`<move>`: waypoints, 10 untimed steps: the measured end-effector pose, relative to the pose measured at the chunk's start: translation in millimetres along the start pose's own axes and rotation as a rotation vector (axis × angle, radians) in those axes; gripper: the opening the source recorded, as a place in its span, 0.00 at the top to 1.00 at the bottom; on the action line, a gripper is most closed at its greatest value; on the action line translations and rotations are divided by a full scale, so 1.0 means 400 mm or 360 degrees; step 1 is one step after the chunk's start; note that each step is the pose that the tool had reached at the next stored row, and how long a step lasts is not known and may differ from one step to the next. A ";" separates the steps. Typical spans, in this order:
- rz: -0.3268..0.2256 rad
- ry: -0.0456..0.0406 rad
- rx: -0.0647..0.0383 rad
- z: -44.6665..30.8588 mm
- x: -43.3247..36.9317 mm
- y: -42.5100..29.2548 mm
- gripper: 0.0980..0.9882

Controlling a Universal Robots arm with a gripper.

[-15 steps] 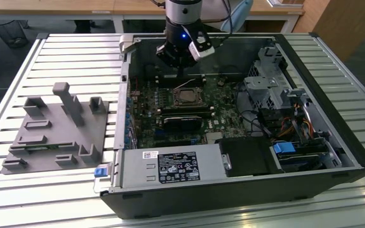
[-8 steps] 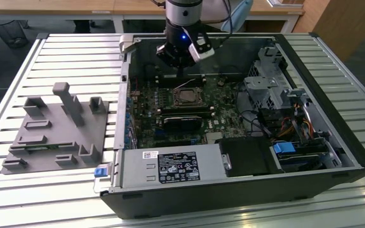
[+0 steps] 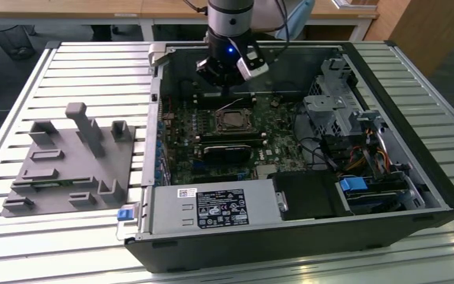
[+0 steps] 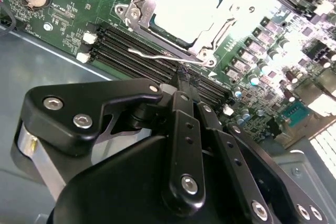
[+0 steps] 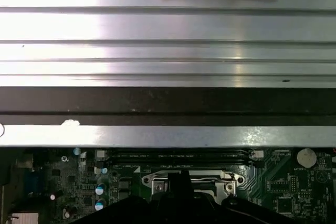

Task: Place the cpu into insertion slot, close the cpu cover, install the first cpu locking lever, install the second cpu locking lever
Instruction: 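Install the first cpu locking lever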

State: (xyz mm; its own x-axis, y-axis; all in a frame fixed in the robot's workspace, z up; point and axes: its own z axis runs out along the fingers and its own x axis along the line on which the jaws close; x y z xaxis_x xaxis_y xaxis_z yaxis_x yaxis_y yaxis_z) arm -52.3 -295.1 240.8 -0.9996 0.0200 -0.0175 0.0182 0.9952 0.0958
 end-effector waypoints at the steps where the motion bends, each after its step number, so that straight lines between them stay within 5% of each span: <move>1: 0.0000 0.0000 0.0000 0.002 -0.003 0.000 0.97; 10: -0.0002 0.0000 0.0000 0.026 -0.026 0.005 0.97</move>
State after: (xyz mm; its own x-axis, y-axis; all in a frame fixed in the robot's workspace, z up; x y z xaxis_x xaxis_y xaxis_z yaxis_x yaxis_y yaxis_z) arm -41.8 -292.3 230.8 -0.9997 0.0189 -0.0174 0.0172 0.9953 0.0955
